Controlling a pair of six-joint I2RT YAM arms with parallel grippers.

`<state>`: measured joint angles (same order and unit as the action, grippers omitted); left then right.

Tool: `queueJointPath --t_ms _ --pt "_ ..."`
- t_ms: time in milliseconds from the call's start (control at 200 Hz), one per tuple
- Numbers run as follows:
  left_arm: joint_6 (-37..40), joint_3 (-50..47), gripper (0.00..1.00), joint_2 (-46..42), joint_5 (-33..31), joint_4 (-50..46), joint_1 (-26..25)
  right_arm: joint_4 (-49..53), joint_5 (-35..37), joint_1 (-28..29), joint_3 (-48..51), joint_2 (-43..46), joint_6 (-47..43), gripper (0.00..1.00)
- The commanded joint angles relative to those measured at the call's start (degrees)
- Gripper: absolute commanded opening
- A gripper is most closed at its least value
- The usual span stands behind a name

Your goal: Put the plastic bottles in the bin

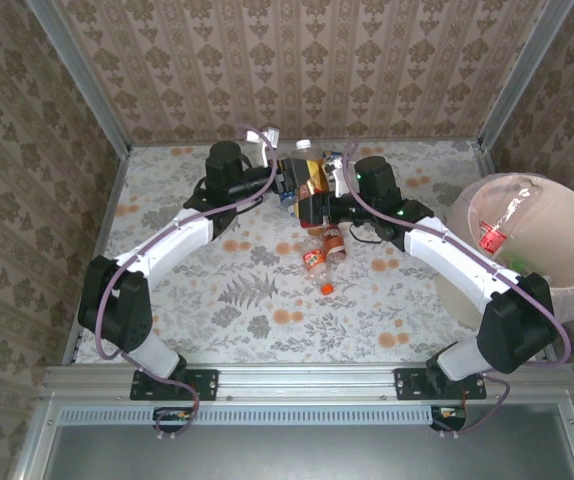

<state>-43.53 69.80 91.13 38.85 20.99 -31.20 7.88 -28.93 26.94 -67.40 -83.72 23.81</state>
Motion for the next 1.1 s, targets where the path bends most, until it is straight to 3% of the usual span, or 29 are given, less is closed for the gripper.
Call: queueJointPath --t_ms 0,90,215,275,395,490,800,1095 --pt "0.0 1.6 0.87 -1.9 0.0 -0.2 0.1 2.3 5.9 -2.5 -0.3 1.2 -1.1 0.49" --pt "0.1 0.9 1.0 -3.2 -1.3 -0.3 0.3 4.4 7.6 -3.0 -0.8 1.2 -2.2 0.49" --pt "0.9 -1.0 1.0 -5.6 -6.4 -0.9 0.5 8.1 10.7 -4.0 -2.1 1.5 -3.8 0.49" --pt "1.6 -1.4 1.0 -7.0 -12.5 -4.5 0.6 9.6 12.2 -4.6 -2.8 2.1 -4.8 0.49" --pt "0.9 0.3 1.0 -8.6 -29.3 -20.5 1.2 13.3 15.4 -6.2 -4.5 3.6 -7.6 0.48" --pt "-0.4 0.3 1.0 -9.0 -37.5 -28.0 1.7 16.0 17.8 -8.3 -5.6 7.9 -9.4 0.49" --pt "-4.4 -6.1 1.0 -11.4 -38.4 -26.6 3.9 25.0 21.2 -18.1 -9.7 16.0 -15.0 0.48" --pt "-6.8 -8.3 1.0 -11.4 -38.4 -26.4 4.7 36.0 27.6 -27.0 -20.0 18.6 -20.3 0.49"
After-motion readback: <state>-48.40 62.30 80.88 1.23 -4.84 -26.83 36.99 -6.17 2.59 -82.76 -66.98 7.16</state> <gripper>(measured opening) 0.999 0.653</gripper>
